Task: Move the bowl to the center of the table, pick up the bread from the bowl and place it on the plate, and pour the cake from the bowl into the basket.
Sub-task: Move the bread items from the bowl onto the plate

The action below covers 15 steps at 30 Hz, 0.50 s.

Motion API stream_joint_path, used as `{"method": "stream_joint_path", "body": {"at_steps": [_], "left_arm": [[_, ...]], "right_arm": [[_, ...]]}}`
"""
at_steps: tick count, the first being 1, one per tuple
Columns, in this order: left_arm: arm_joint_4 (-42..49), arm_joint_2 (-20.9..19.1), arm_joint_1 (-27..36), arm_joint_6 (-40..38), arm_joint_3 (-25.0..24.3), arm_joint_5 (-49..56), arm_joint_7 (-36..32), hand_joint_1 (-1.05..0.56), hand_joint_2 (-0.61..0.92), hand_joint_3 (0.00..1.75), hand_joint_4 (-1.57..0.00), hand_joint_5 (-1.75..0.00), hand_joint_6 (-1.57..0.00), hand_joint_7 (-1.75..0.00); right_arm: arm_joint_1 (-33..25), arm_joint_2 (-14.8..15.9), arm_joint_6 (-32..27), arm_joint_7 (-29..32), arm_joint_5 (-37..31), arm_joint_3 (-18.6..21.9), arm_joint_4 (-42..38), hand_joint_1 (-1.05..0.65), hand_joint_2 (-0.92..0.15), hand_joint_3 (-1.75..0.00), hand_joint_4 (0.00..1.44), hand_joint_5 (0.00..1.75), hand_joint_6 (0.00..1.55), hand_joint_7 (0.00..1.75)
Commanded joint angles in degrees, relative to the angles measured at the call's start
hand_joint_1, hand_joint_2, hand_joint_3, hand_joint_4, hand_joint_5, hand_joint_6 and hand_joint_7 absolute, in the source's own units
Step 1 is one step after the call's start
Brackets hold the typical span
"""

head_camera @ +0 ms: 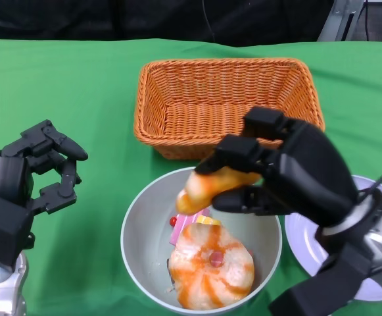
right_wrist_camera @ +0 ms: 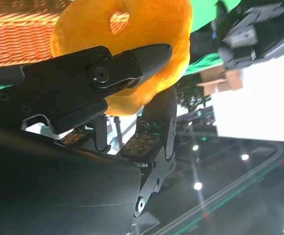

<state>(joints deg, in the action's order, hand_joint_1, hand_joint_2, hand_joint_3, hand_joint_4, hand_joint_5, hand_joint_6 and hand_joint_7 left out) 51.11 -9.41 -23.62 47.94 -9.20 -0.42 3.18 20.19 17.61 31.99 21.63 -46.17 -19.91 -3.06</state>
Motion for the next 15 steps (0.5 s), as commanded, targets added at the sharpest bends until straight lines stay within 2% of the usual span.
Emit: {"method": "stream_joint_path", "body": {"at_steps": [1,5,13,15], "left_arm": [[0.3,-1.2,-0.4,0.6,-0.4,-0.7,0.5,-0.01,0.54,1.16,-0.81,-1.57,-0.8,-1.36],[0.4,-1.4,-0.5,0.7,-0.5,-0.8,0.7,-0.02,0.54,1.16,-0.81,-1.58,-0.8,-1.37],[0.4,-1.5,-0.4,0.8,-0.4,-0.6,0.6,-0.02,0.53,1.16,-0.8,-1.59,-0.8,-1.37],[0.4,-1.5,-0.3,0.8,-0.4,-0.7,0.6,-0.02,0.53,1.16,-0.81,-1.58,-0.8,-1.37]], "right_arm": [[-1.5,0.8,0.2,0.8,1.2,2.5,1.4,-0.23,-0.9,-0.02,0.84,1.34,0.89,0.8],[-4.3,2.0,-0.3,1.4,1.6,6.2,3.4,-0.24,-0.91,-0.03,0.83,1.4,0.9,0.82],[-8.5,2.3,-1.3,1.6,3.0,11.3,4.9,-0.26,-0.92,-0.05,0.83,1.36,0.89,0.84],[-10.7,1.8,-2.1,1.6,4.7,13.2,5.7,-0.24,-0.92,-0.07,0.78,1.43,0.87,0.84]]}}
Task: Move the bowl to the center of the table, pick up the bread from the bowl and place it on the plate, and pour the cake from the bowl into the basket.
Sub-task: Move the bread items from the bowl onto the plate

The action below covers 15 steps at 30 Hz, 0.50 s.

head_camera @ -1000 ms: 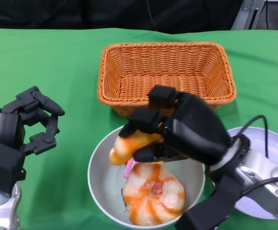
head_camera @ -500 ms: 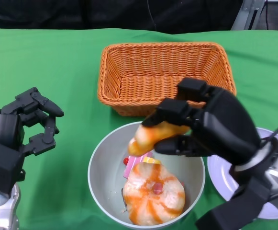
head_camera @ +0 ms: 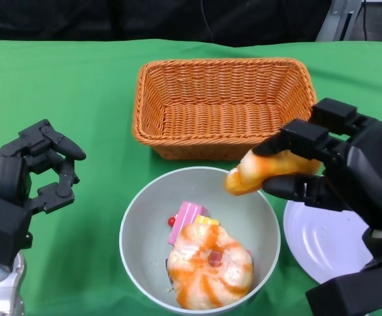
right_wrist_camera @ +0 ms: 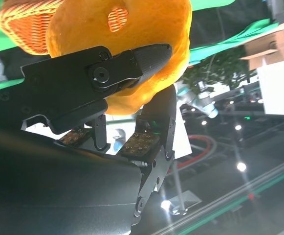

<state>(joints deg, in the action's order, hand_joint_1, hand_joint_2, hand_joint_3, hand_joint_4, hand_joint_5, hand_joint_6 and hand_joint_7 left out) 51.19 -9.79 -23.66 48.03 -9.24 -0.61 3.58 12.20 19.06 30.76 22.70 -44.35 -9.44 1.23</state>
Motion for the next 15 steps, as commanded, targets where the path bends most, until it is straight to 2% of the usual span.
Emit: {"method": "stream_joint_path", "body": {"at_steps": [1,5,15], "left_arm": [[0.1,-1.1,-0.2,0.6,-0.4,-0.5,0.3,-0.02,0.53,1.17,-0.81,-1.58,-0.8,-1.37],[0.2,-1.3,-0.2,0.3,-0.3,-0.7,0.7,-0.02,0.53,1.17,-0.8,-1.57,-0.81,-1.36],[1.6,-1.7,-0.8,0.5,-0.9,-2.1,2.7,-0.01,0.53,1.17,-0.8,-1.57,-0.81,-1.36]], "right_arm": [[-3.9,-0.1,-1.5,0.5,3.9,3.7,1.9,-0.23,-0.91,-0.07,0.77,1.47,0.87,0.85],[-8.2,-2.0,-4.0,-0.8,9.1,6.7,4.2,-0.23,-0.9,-0.08,0.75,1.56,0.89,0.86],[-18.6,-6.0,-13.6,-8.1,20.1,12.1,13.0,-0.21,-0.91,-0.07,0.78,1.62,0.88,0.87]]}}
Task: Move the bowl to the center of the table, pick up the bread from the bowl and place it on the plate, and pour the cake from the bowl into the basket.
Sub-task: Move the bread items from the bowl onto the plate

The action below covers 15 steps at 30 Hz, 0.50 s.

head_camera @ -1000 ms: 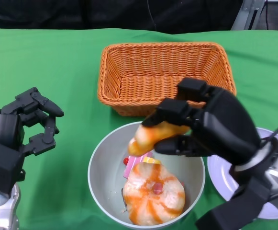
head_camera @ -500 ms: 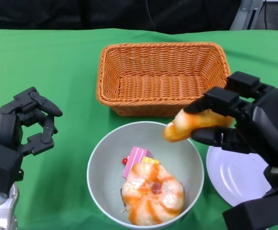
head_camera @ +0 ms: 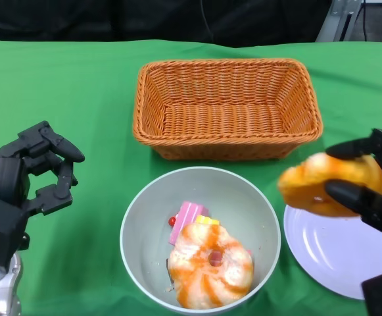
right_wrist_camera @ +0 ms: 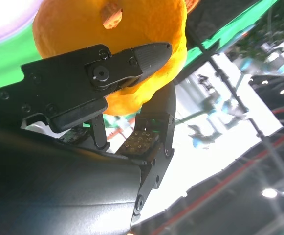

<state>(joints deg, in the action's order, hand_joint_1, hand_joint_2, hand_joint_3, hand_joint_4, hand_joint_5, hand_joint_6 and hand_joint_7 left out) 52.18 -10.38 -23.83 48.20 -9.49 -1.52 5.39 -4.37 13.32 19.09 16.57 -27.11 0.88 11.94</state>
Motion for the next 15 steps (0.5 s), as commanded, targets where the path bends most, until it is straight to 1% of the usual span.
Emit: {"method": "stream_joint_path", "body": {"at_steps": [1,5,6,10,15], "left_arm": [[0.7,-1.2,-0.7,0.4,-0.7,-1.3,1.0,-0.01,0.53,1.16,-0.8,-1.57,-0.81,-1.35],[1.2,-1.4,-0.9,0.9,-0.7,-1.5,1.5,-0.01,0.54,1.15,-0.82,-1.58,-0.81,-1.33],[1.3,-1.4,-0.9,0.9,-0.7,-1.5,1.6,-0.01,0.55,1.14,-0.82,-1.58,-0.81,-1.33],[1.7,-1.6,-1.0,1.2,-0.7,-1.5,1.8,0.0,0.54,1.15,-0.81,-1.58,-0.81,-1.34],[1.9,-1.6,-1.1,1.1,-0.8,-1.9,2.2,-0.01,0.53,1.17,-0.81,-1.59,-0.81,-1.35]], "right_arm": [[-2.8,-0.4,-2.6,-2.9,3.9,2.1,2.8,-0.2,-0.91,-0.07,0.79,1.59,0.87,0.87],[-4.8,-0.7,-5.9,-6.6,7.6,3.0,4.7,-0.15,-0.92,-0.07,0.81,1.43,0.85,0.87],[-4.9,-0.8,-6.2,-7.0,7.8,3.1,4.9,-0.15,-0.92,-0.07,0.82,1.42,0.85,0.87],[-5.7,-1.0,-10.7,-10.6,10.5,4.1,6.2,-0.13,-0.92,-0.07,0.81,1.38,0.85,0.86],[-6.0,-1.1,-15.4,-12.5,10.0,4.5,7.7,-0.15,-0.92,-0.08,0.84,1.29,0.88,0.8]]}}
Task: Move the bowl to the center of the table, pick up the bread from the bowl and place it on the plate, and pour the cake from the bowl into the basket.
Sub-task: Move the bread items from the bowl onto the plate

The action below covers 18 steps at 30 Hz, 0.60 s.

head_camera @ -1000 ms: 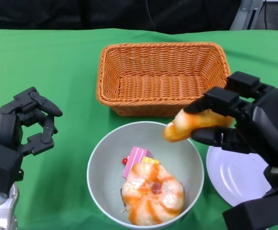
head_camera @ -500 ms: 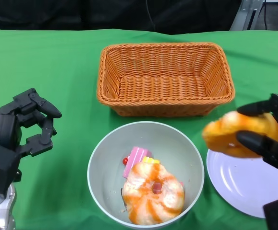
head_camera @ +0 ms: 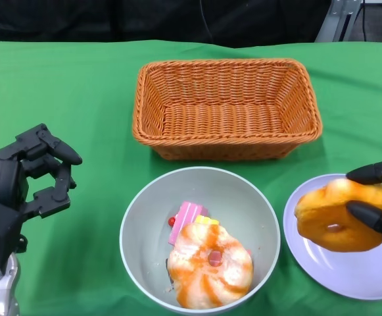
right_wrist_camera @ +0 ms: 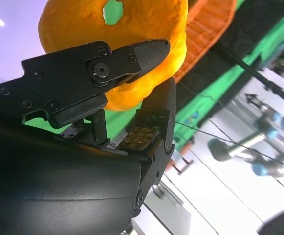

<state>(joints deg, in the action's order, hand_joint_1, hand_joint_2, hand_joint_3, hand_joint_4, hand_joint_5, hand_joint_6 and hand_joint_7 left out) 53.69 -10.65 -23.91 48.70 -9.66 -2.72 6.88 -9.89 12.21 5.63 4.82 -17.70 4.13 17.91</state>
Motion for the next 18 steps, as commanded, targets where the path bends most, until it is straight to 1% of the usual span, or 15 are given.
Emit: {"method": "stream_joint_path", "body": {"at_steps": [1,3,5,7,11,14,18], "left_arm": [[0.3,-1.4,-0.9,0.7,-0.6,-0.6,0.6,-0.02,0.53,1.17,-0.81,-1.59,-0.81,-1.35],[0.2,-1.5,-0.8,0.8,-0.5,-0.2,0.3,-0.01,0.53,1.16,-0.81,-1.59,-0.8,-1.35],[0.0,-1.6,-0.7,0.7,-0.5,0.0,0.2,-0.01,0.53,1.16,-0.81,-1.59,-0.8,-1.36],[-0.2,-1.5,-0.6,0.6,-0.5,-0.2,0.4,-0.01,0.54,1.16,-0.81,-1.58,-0.8,-1.36],[-1.0,-1.5,-0.2,0.1,-0.5,-0.7,0.9,-0.01,0.54,1.16,-0.8,-1.58,-0.8,-1.36],[-1.1,-1.6,0.0,0.3,-0.5,-0.4,0.7,-0.02,0.53,1.17,-0.8,-1.58,-0.8,-1.36],[-1.4,-1.7,0.3,0.1,-0.4,0.0,0.3,-0.01,0.53,1.17,-0.8,-1.57,-0.8,-1.36]], "right_arm": [[-0.6,0.1,-3.7,-1.3,0.3,1.1,2.0,-0.15,-0.92,-0.08,0.84,1.28,0.88,0.8],[-0.6,0.2,-6.8,-2.4,0.1,1.0,2.4,-0.15,-0.92,-0.08,0.84,1.27,0.86,0.77],[-0.5,0.2,-8.5,-3.2,0.3,1.0,2.2,-0.13,-0.92,-0.09,0.82,1.29,0.89,0.7],[-0.2,0.2,-10.3,-3.4,-0.2,0.7,1.7,-0.14,-0.92,-0.08,0.84,1.21,0.92,0.63],[0.4,-0.1,-15.3,-4.2,-1.1,-0.1,1.5,-0.17,-0.92,-0.1,0.85,1.13,0.93,0.57],[1.1,0.2,-16.7,-3.0,-3.3,-0.9,-0.1,-0.17,-0.92,-0.07,0.89,1.05,0.98,0.5],[2.0,0.5,-17.3,-2.2,-5.8,-1.7,-2.9,-0.18,-0.92,-0.06,0.91,1.03,0.99,0.45]]}}
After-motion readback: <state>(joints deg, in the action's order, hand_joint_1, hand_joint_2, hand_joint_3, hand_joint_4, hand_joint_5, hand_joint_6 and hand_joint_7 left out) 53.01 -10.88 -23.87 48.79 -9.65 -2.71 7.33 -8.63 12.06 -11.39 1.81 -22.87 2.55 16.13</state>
